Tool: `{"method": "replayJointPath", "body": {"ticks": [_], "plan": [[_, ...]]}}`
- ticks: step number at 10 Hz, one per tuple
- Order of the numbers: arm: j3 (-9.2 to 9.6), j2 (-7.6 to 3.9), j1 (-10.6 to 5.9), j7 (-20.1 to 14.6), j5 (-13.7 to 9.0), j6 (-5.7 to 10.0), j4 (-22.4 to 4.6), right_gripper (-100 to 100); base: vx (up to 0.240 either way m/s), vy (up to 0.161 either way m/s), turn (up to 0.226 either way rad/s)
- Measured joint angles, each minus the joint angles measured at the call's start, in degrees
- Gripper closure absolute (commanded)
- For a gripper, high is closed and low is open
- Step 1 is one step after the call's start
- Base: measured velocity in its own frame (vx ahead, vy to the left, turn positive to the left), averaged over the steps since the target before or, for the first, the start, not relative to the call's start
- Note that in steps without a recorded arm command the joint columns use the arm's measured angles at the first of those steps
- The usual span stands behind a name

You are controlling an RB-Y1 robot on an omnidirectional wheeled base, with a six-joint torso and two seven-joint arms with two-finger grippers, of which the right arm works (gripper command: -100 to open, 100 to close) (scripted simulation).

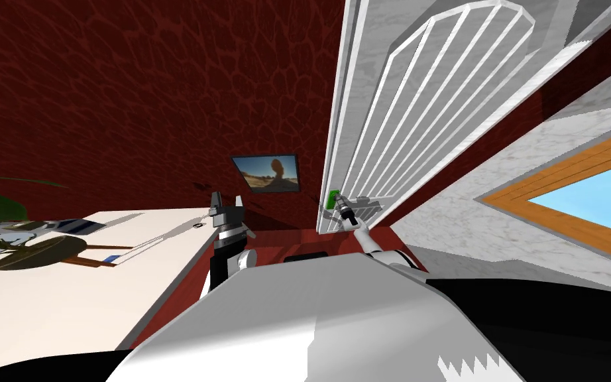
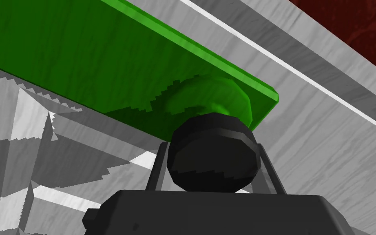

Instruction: Pull the door open

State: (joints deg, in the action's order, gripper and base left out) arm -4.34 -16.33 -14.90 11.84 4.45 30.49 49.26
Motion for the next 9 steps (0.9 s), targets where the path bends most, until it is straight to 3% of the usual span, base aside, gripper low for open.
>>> {"method": "replayJointPath", "body": {"ticks": [9], "plan": [[0.15,-0.74,-0.06,-12.8,-10.3,-0.44,-0.7,100,-0.059,-0.045,0.117]]}}
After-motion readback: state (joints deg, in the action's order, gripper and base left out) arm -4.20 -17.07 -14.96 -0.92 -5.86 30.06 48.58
